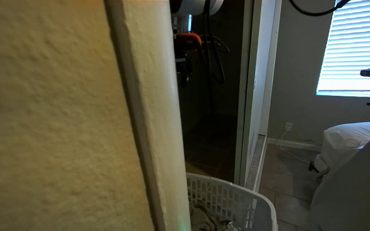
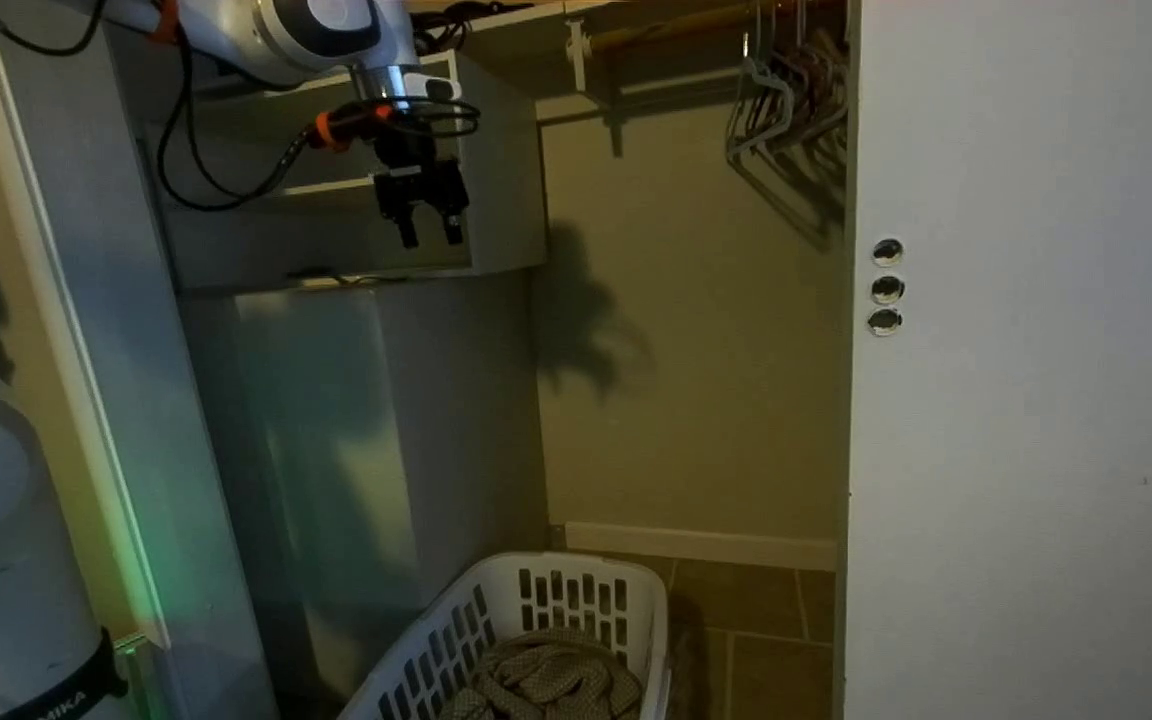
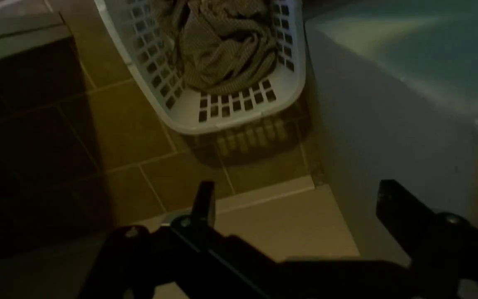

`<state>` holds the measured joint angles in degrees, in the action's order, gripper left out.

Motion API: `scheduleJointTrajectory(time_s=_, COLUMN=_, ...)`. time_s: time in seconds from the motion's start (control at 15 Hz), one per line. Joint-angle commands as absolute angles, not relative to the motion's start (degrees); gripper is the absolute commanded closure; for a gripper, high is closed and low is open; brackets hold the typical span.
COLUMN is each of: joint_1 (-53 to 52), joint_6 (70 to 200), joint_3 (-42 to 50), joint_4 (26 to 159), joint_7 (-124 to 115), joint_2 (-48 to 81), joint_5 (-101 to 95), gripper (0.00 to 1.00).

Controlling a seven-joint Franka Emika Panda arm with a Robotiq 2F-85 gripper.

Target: Remove the remote from the upper shelf and put it on the lower shelf

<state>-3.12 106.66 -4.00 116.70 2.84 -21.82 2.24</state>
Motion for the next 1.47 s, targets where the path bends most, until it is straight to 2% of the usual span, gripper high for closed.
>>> scheduleJointTrajectory(time_s=0.0, joint_1=-5.57, joint_6=112.57, joint_3=-2.67, joint_4=114.16, joint_7=7.93, joint_2=-22.62, joint_5=6.22, gripper=0.0)
scheduleJointTrajectory(time_s=0.53, joint_1=-12.61, joint_6=127.71, joint_3=-0.45, joint_4=111.34, joint_7=22.09, joint_2=-21.76, joint_5=18.33, gripper=0.0)
scheduleJointTrajectory(time_s=1.07, joint_1=-13.11, joint_6=127.93, joint_3=-0.61, joint_4=112.19, joint_7=22.98, joint_2=-22.57, joint_5=18.64, gripper=0.0)
scheduleJointTrajectory(time_s=1.4, joint_1=-16.78, joint_6=134.0, joint_3=0.85, joint_4=109.46, joint_7=25.6, joint_2=-20.01, joint_5=28.54, gripper=0.0)
